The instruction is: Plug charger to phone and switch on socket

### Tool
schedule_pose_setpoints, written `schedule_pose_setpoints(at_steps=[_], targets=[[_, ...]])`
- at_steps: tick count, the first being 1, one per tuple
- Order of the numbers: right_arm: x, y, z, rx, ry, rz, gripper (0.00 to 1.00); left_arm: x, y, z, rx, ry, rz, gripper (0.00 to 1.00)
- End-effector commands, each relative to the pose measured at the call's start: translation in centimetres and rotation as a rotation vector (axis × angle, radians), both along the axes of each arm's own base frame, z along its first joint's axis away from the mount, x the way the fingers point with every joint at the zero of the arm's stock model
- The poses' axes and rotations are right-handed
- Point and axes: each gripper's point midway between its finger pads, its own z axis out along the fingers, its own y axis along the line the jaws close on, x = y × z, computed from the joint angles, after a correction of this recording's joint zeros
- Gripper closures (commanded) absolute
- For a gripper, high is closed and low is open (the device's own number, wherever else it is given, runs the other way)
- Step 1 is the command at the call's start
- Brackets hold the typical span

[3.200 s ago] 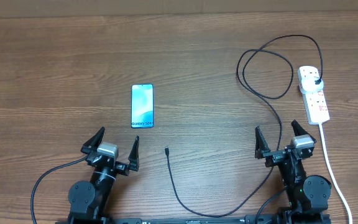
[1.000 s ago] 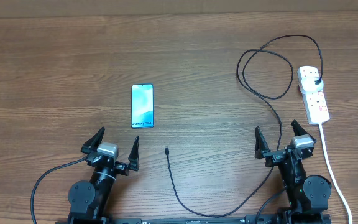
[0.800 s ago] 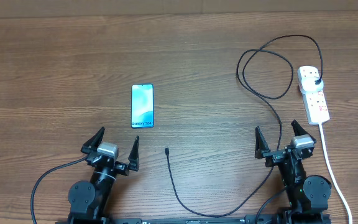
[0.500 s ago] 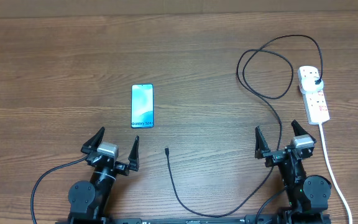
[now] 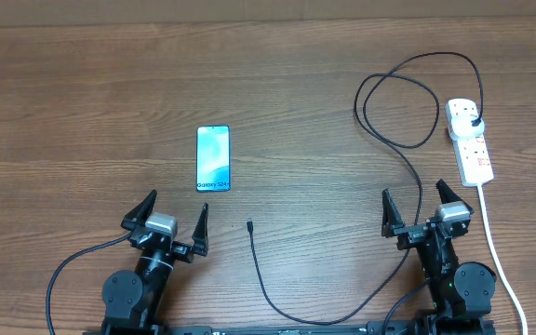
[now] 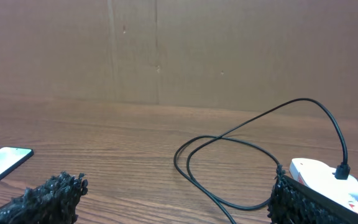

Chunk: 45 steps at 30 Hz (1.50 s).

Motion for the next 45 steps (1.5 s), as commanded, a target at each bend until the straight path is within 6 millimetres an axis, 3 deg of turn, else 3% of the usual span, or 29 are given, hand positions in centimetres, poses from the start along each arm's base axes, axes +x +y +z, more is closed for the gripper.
schedule_pose_setpoints(at_steps=[1,18,26,30,37,42,45], targets=[[0.0,-0.1,-0.2,-0.001,-0.003,-0.002,0.00,0.1,0.5,0.0,-0.006,-0.001,0.026,0.00],[0.0,-0.1,-0.2,-0.001,-0.003,-0.002,0.00,0.0,0.3,0.2,-0.012,-0.010,0.010,0.01],[0.0,-0.1,-0.2,-0.001,-0.003,-0.002,0.00,-0.5,0.3,0.9,-0.144,0.064,0.022,0.00],[0.0,-0.1,-0.2,-0.001,-0.003,-0.002,0.00,-1.6,1.0,3.1,-0.188,0.118,0.064,0.00],[0.0,-0.1,-0.2,-0.001,-0.003,-0.002,0.00,-3.1,1.0,9.5,-0.177,0.214,0.068,0.00],[0.0,-0.1,-0.2,-0.001,-0.003,-0.002,0.00,-2.0,-0.1,14.0,-0.137,0.363,0.016,0.00],[0.0,-0.1,-0.2,-0.001,-0.003,-0.002,0.00,-0.5,-0.7,15.5,-0.128,0.497,0.002,0.00]])
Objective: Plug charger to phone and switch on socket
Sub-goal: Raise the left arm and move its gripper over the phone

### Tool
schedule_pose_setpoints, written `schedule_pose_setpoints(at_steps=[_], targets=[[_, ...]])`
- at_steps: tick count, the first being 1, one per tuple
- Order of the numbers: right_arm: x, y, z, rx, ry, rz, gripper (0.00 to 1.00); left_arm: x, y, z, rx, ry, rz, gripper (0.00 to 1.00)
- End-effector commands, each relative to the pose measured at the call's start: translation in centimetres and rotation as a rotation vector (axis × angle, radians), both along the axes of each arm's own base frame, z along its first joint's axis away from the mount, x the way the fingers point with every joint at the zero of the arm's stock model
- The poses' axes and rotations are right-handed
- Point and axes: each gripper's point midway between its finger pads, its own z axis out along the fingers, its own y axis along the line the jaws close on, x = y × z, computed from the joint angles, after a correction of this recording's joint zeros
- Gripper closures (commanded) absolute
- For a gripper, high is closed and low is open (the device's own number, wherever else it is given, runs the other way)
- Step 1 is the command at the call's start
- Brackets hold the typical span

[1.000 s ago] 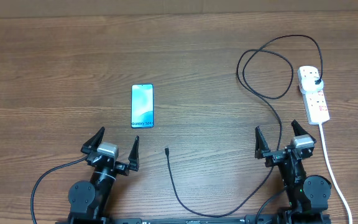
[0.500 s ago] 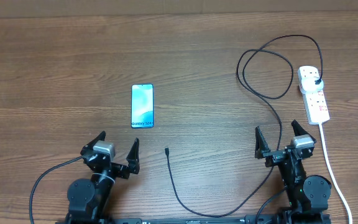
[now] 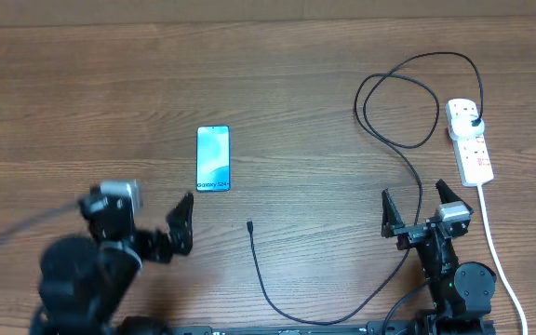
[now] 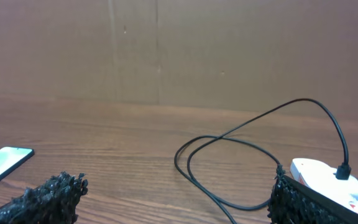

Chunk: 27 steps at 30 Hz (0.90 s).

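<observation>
The phone (image 3: 213, 158) lies screen up, left of the table's middle, and also shows at the left edge of the right wrist view as the phone. The black charger cable's free tip (image 3: 250, 225) rests below and right of the phone. Its loop (image 3: 398, 102) leads to a plug in the white power strip (image 3: 468, 140). My left gripper (image 3: 142, 212) is blurred and open, below and left of the phone. My right gripper (image 3: 415, 197) stands open and empty, left of the strip. Right gripper (image 4: 173, 205) has cable loop (image 4: 229, 155) and strip (image 4: 319, 174) ahead.
The strip's white lead (image 3: 491, 237) runs down the right side past my right arm. The black cable (image 3: 277, 312) curves along the front edge between both arms. A cardboard wall (image 4: 166, 50) backs the wooden table (image 3: 82, 93).
My left arm has moved left and looks larger and blurred in the overhead view, its wrist now near the table's left front. Phone, cable, strip and right gripper are unchanged.
</observation>
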Motion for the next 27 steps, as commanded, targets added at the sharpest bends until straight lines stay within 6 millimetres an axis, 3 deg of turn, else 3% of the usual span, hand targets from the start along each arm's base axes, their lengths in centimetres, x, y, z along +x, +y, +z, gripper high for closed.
schedule_pose_setpoints(at_steps=[1,6,10,13,18,22,27], targets=[[0.0,-0.2,-0.2,-0.001,-0.003,-0.006,0.00,2.3,-0.7,2.3,0.005,0.106,-0.035,0.00],[0.0,-0.1,-0.2,-0.001,-0.003,-0.005,0.00,5.8,-1.0,3.5,0.029,0.313,-0.042,0.00],[0.0,-0.1,-0.2,-0.001,-0.003,-0.005,0.00,8.4,-1.2,2.9,0.042,0.459,-0.039,0.00],[0.0,-0.1,-0.2,-0.001,-0.003,-0.005,0.00,10.7,-1.8,1.4,0.018,0.534,-0.044,0.00],[0.0,-0.1,-0.2,-0.001,-0.003,-0.005,0.00,13.5,-2.6,-3.0,-0.010,0.665,-0.052,0.00],[0.0,-0.1,-0.2,-0.001,-0.003,-0.005,0.00,14.8,-2.8,-7.1,-0.021,0.801,-0.033,0.96],[0.0,-0.2,-0.2,-0.001,-0.003,-0.006,0.00,15.2,-3.5,-11.9,-0.013,0.962,-0.024,0.95]])
